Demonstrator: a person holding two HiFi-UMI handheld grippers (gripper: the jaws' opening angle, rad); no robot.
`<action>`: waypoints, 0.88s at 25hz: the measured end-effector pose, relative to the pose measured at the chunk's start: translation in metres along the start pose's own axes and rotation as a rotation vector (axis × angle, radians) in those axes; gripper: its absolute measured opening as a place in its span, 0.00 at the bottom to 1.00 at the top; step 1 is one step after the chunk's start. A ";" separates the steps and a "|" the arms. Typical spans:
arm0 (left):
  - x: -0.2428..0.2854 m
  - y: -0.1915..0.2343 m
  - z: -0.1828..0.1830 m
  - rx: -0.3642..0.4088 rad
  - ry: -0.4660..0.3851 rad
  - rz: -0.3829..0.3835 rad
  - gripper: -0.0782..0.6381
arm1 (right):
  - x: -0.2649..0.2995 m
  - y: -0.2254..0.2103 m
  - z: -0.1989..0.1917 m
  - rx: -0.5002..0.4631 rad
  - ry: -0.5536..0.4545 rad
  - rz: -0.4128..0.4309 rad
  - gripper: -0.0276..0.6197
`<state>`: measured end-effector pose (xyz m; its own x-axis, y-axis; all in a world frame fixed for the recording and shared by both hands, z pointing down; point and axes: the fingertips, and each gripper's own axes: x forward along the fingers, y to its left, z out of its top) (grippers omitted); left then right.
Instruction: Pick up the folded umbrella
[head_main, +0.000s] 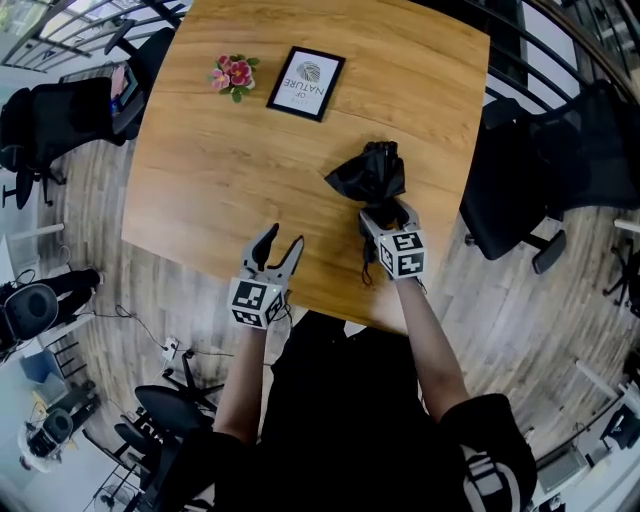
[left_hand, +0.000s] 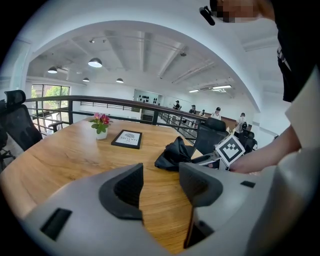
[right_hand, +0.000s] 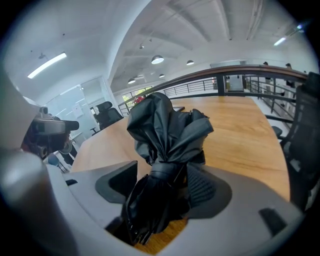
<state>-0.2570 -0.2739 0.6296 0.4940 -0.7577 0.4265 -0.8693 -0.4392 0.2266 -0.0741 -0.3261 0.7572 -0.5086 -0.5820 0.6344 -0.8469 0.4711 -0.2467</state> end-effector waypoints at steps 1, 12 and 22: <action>0.001 0.000 0.000 0.001 0.002 -0.004 0.44 | 0.001 -0.002 0.000 0.004 0.003 -0.019 0.53; 0.009 0.006 0.001 0.019 0.022 -0.031 0.44 | 0.017 -0.010 -0.008 0.011 0.083 -0.146 0.55; 0.016 0.013 0.004 0.021 0.021 -0.062 0.44 | 0.031 -0.013 -0.012 0.021 0.122 -0.164 0.57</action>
<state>-0.2603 -0.2936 0.6361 0.5459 -0.7188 0.4305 -0.8367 -0.4949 0.2346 -0.0774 -0.3423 0.7892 -0.3420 -0.5644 0.7513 -0.9204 0.3623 -0.1469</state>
